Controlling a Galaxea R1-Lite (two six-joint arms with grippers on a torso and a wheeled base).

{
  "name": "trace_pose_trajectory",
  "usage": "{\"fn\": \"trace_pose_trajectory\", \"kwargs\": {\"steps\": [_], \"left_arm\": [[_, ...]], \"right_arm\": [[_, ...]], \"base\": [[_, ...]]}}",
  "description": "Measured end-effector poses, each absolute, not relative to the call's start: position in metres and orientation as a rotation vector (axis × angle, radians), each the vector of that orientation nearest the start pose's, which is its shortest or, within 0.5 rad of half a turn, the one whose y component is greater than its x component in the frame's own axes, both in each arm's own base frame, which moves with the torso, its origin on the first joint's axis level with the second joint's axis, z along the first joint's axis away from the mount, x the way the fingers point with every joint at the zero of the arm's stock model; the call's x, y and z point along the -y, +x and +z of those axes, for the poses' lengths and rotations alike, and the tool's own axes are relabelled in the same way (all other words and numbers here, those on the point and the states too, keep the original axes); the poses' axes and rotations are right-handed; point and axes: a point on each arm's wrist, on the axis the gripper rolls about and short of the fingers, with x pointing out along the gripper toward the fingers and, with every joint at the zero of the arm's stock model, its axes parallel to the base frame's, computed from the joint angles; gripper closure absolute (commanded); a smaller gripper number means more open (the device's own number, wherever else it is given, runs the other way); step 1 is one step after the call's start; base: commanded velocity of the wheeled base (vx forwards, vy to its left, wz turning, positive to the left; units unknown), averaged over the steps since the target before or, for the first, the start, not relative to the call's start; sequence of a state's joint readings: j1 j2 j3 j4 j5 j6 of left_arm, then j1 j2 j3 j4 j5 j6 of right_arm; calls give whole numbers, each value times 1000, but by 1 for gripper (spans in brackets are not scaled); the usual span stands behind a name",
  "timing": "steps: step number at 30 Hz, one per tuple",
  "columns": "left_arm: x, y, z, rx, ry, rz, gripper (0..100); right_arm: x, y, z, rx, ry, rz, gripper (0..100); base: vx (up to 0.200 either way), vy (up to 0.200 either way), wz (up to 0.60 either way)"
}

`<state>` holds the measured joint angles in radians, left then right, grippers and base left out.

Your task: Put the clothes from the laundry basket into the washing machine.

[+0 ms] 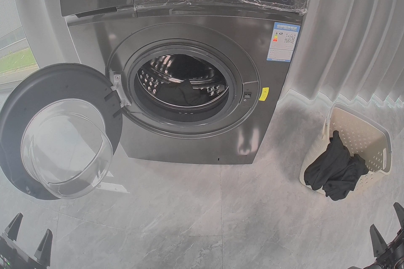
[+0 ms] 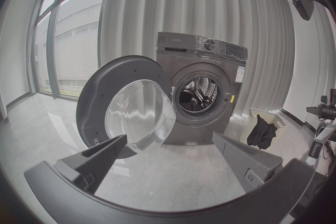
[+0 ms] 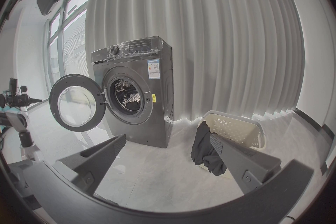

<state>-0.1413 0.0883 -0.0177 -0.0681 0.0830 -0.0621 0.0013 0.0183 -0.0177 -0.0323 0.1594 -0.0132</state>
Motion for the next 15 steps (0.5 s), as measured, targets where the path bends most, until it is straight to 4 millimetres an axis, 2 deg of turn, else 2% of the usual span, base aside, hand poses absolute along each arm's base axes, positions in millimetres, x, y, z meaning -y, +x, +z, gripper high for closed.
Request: {"fn": "trace_pose_trajectory", "kwargs": {"steps": [5,12,15], "left_arm": [[-4,-17,89,-5,-65,-42,0],[-1,-17,89,-12,-110,-121,0],[-1,-17,89,-7,-108,-83,0]], "right_arm": [[-4,-23,84,35,-2,164,0],[-4,-24,84,36,16,163,0],[-4,-24,84,35,27,163,0]], "base": [[0,0,0],[0,0,0],[0,0,0]]}}
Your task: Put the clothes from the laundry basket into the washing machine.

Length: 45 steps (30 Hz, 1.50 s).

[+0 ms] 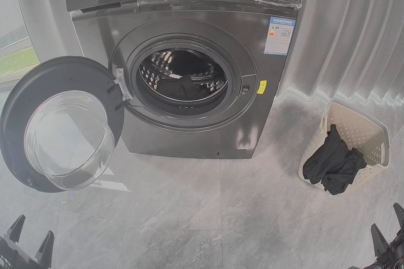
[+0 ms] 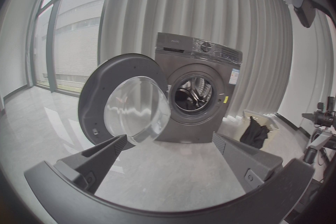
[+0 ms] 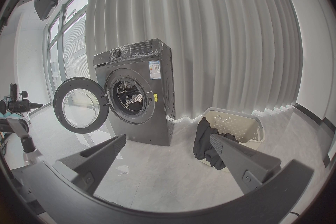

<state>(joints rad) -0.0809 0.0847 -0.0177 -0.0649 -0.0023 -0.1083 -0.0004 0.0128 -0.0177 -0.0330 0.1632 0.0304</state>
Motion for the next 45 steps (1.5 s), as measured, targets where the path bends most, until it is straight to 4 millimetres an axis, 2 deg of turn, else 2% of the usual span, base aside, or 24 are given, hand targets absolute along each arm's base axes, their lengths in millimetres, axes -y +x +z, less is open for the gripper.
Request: {"fn": "trace_pose_trajectory", "kwargs": {"steps": [6,10,13,18,21,27,45], "left_arm": [[-7,-17,89,1,-50,173,0],[-9,-18,88,-2,-22,267,0],[-8,-18,88,-5,-19,249,0],[-4,-17,88,-10,-59,70,0],[-3,-17,87,-15,-71,7,0],[-3,-17,87,-18,-76,2,0],[-2,-22,85,33,-58,65,0]], "right_arm": [[-4,-24,84,35,34,164,0],[-4,-24,84,35,36,163,0],[-4,-23,84,34,37,163,0],[-4,-23,84,34,38,163,0],[-4,-23,84,33,39,163,0],[-4,-23,84,33,42,162,0],[-4,-23,84,33,46,167,0]], "base": [[0,0,0],[0,0,0],[0,0,0],[0,0,0],[-200,0,0],[-200,0,0],[0,0,-67]]}}
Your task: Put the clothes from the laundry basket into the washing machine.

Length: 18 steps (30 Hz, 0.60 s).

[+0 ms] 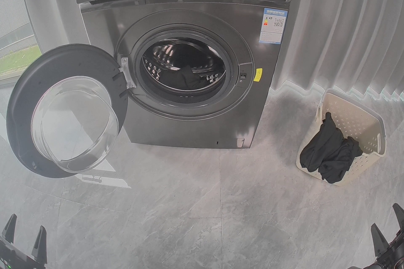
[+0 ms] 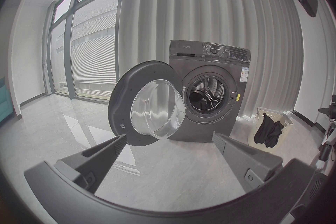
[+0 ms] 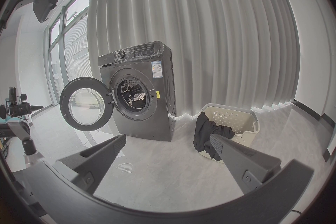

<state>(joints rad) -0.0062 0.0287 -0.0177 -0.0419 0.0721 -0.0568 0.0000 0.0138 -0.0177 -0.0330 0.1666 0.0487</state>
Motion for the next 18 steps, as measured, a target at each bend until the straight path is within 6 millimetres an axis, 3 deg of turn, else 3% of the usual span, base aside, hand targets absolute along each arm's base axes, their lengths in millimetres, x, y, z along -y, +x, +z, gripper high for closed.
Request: {"fn": "trace_pose_trajectory", "kwargs": {"steps": [7,16,18], "left_arm": [[-2,-23,85,44,-60,69,0],[-2,-23,85,46,-62,69,0],[-2,-23,85,46,-62,69,0]], "right_arm": [[-4,-23,84,32,51,170,0],[-4,-23,84,32,53,172,0],[-4,-23,84,32,52,171,0]], "base": [[0,0,-600],[0,0,0],[0,0,-600]]}}
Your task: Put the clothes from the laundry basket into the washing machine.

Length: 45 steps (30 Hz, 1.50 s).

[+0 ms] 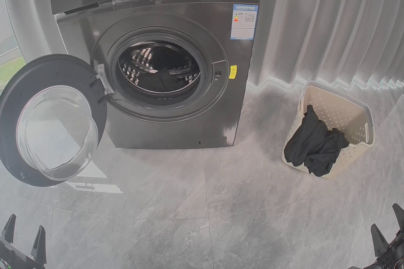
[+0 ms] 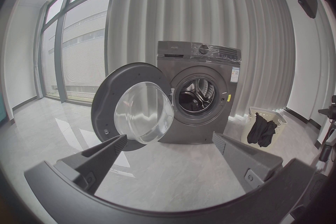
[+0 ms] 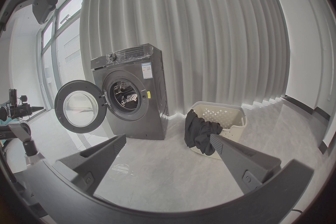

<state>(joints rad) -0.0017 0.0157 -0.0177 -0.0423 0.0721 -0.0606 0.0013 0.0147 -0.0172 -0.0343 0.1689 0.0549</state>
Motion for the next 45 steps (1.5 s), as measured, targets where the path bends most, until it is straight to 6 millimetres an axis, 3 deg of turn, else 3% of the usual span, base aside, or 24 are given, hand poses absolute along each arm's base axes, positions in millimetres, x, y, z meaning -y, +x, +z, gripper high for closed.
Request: {"fn": "trace_pose_trajectory", "kwargs": {"steps": [7,18,24,45], "left_arm": [[-2,-23,85,46,-63,68,0],[-2,-23,85,46,-63,68,0],[-2,-23,85,47,-62,68,0],[-2,-23,85,46,-63,68,0]], "right_arm": [[-4,-23,84,32,52,171,0],[-4,-23,84,32,52,171,0],[-4,-23,84,31,53,170,0],[-4,-23,84,32,58,172,0]], "base": [[0,0,-600],[0,0,0],[200,0,0],[0,0,0]]}}
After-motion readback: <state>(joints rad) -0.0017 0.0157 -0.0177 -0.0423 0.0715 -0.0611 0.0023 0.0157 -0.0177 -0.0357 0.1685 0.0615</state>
